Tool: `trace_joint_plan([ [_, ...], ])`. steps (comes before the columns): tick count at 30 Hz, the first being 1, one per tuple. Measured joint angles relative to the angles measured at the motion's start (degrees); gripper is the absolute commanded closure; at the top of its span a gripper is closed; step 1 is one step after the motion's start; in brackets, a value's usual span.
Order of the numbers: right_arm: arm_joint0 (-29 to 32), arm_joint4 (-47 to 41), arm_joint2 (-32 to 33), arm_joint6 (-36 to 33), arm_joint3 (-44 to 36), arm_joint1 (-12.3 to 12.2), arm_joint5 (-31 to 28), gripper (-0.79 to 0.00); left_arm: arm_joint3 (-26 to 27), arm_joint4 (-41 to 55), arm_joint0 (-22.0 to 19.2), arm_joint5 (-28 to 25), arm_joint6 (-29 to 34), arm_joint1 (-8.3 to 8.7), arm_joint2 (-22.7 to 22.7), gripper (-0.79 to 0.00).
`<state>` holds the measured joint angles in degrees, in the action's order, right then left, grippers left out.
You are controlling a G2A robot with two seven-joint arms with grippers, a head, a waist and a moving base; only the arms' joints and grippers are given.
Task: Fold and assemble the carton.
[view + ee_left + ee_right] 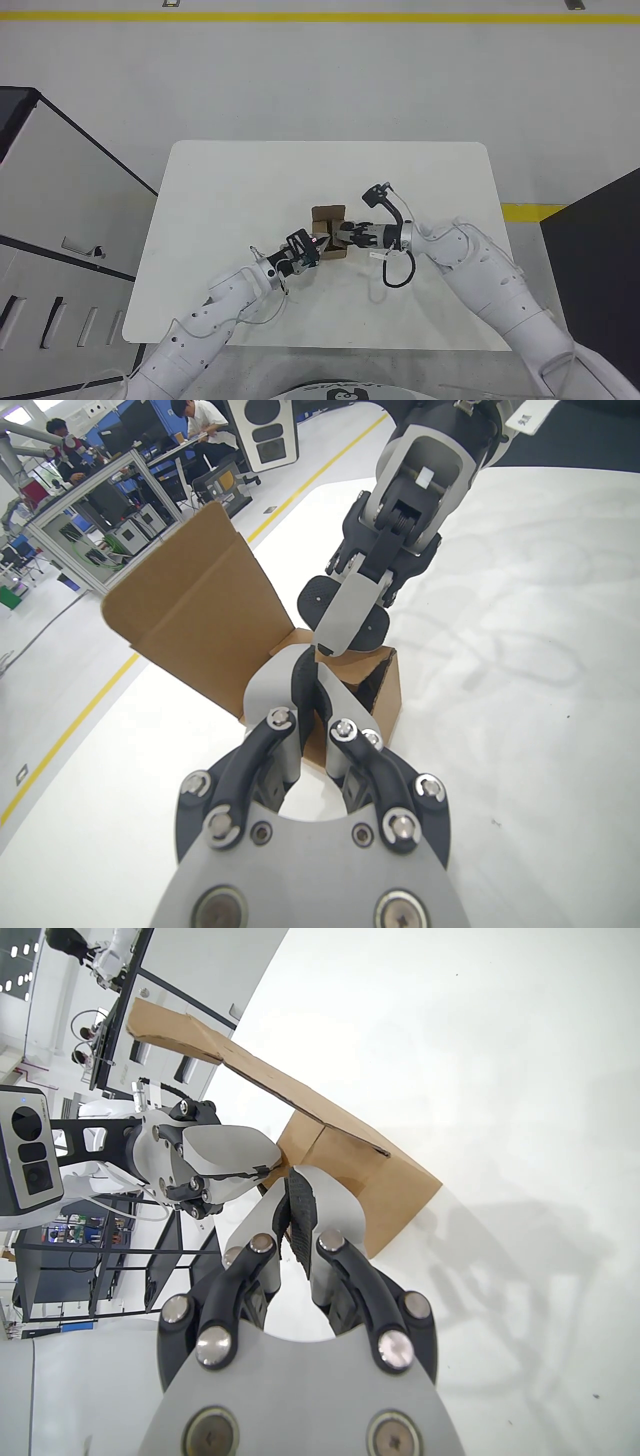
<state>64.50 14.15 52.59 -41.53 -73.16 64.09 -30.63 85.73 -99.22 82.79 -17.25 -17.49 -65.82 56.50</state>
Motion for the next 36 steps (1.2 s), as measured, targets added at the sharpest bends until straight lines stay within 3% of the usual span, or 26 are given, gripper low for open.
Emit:
trace_joint_plan([
  [2, 0.5, -1.1, 0.9, 0.2, -0.3, -0.2, -0.6, 0.0, 0.9, 0.2, 0.4, 0.3, 0.0, 0.1, 0.5, 0.0],
  [3, 0.7, -2.0, 1.4, 0.1, -0.5, -0.3, -1.0, -0.052, 1.4, 0.3, 0.6, 0.3, 0.0, 0.15, 0.7, 0.0],
  [4, 1.0, -2.8, 1.9, 0.0, -0.6, -0.5, -1.4, -0.357, 2.0, 0.5, 0.8, 0.3, -0.1, 0.21, 1.0, -0.336],
  [5, 1.4, -4.1, 2.7, -0.5, -0.9, -0.7, -2.1, -0.711, 2.9, 0.6, 1.2, 0.1, -0.1, 0.32, 1.4, -0.785],
  [6, 1.7, -5.1, 3.3, -1.0, -1.2, -0.9, -2.7, -0.785, 3.6, 0.8, 1.5, 0.0, -0.1, 0.41, 1.7, -0.785],
  [12, 2.5, -10.1, 5.5, -3.2, -1.9, -1.5, -5.0, -0.785, 10.9, 0.5, 3.8, -2.2, 0.2, 1.19, 4.0, -0.785],
  [22, 3.5, -12.5, 7.3, -2.6, -2.5, -1.9, -6.6, -0.785, 11.4, 1.9, 5.0, -2.7, -0.1, 1.46, 5.3, -0.785],
  [27, 3.8, -20.7, 10.1, -8.0, -2.1, -2.8, -9.7, -0.785, 14.8, 4.6, 8.9, -5.4, -2.2, 2.5, 9.7, -0.785],
  [36, -2.0, -34.2, 9.5, -15.1, 2.8, -2.3, -8.1, -0.785, 16.7, 13.0, 14.6, -11.6, -5.9, 4.12, 19.2, -0.785],
])
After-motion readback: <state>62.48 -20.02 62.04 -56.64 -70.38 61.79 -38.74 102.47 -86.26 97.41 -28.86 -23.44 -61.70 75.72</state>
